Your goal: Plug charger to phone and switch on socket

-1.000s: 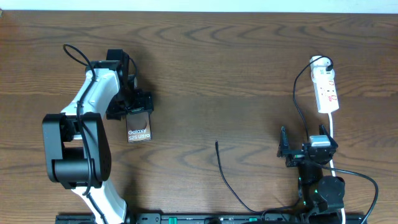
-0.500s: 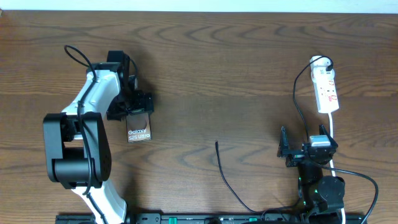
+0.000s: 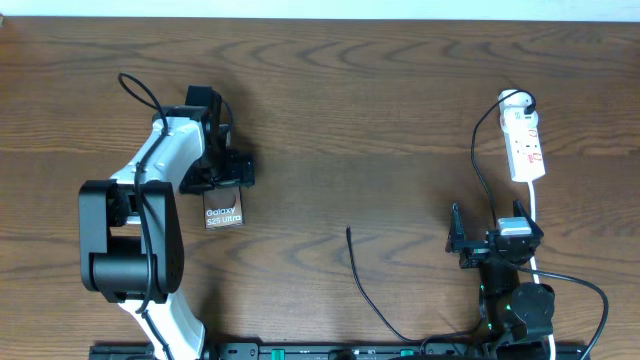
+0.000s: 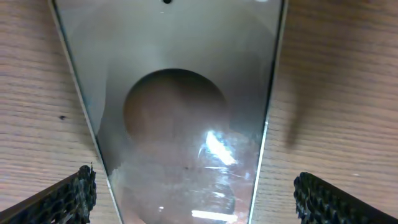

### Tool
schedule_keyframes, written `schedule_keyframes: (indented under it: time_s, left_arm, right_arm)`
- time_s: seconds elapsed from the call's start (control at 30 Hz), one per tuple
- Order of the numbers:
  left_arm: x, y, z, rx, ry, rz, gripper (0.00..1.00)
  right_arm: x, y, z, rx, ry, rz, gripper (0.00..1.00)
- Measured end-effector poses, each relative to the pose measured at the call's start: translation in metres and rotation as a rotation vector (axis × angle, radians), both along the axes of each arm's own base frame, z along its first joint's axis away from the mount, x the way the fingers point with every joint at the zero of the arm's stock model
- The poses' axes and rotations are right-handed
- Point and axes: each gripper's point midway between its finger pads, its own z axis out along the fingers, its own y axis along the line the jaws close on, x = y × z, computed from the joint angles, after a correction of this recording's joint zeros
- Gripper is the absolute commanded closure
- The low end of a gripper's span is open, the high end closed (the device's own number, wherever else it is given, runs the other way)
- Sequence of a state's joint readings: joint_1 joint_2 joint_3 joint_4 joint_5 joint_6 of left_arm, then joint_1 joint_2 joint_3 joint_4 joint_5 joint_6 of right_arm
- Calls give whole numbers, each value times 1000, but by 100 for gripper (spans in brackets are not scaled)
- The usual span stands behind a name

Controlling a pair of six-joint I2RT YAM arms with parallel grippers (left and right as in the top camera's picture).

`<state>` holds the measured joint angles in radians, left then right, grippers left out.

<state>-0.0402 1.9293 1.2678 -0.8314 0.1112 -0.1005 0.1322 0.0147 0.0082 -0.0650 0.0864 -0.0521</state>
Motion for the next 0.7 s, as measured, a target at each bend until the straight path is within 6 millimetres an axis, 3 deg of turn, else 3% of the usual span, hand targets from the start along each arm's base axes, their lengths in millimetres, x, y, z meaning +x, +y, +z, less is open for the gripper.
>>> schedule_keyframes:
  time_s: [0.4, 0.7]
  left_arm:
    - [0, 2, -1, 14, 0, 4, 0]
    - [-13, 4, -15, 25, 22, 4, 0]
  right_arm:
    - [0, 0, 0, 0, 0, 0, 1]
    - [0, 0, 0, 0, 0, 0, 1]
